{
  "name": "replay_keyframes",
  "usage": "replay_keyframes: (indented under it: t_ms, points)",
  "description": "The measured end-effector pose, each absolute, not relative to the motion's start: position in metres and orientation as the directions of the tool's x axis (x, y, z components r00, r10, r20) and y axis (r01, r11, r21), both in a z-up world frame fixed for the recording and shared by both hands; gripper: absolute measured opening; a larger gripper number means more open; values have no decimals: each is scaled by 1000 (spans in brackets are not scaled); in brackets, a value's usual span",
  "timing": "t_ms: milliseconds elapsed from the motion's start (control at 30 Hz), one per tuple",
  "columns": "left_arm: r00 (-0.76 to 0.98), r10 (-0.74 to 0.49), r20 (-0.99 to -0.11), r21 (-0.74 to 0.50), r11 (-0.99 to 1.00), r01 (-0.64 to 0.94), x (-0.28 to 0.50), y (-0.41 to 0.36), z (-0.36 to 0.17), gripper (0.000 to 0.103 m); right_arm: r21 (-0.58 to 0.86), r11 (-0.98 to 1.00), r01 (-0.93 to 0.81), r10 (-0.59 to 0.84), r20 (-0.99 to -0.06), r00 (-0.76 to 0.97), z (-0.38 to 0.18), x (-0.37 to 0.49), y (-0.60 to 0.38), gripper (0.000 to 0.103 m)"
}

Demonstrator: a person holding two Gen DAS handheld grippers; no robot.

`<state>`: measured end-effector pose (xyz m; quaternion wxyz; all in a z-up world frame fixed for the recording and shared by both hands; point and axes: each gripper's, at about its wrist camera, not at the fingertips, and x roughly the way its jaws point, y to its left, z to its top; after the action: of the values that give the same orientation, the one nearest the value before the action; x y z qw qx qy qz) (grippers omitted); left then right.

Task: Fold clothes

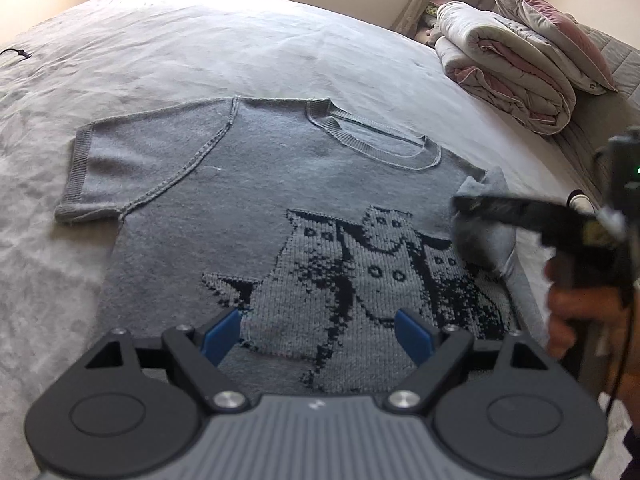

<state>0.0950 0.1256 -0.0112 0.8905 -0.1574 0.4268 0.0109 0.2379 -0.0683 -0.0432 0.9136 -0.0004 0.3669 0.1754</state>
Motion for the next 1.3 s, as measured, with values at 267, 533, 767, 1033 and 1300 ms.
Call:
replay_keyframes:
  t_ms: [267,533,767,1033,1300]
  points:
    - [627,-119,-769,-276,948,-158,94,130,-13,85,179,914,-365,380,-696,609,-48,231,-78,17]
    - [621,-126,-774,-293,940,-174,96,133,-14,85,258,929,-264,369,-656,659,-41,239,-107,44]
    - [614,-132,-778,-293,941,-170,98,132,-17,85,428,897,-110,389,-647,656,-59,259,-123,44]
    - [604,-134,-786,-287,944,-163,99,129,-20,85,510,860,23,351,-624,698,-67,280,-128,28]
    - [600,-141,-788,-298,939,-170,100,130,-21,85,468,880,-86,380,-581,720,-48,278,-100,5]
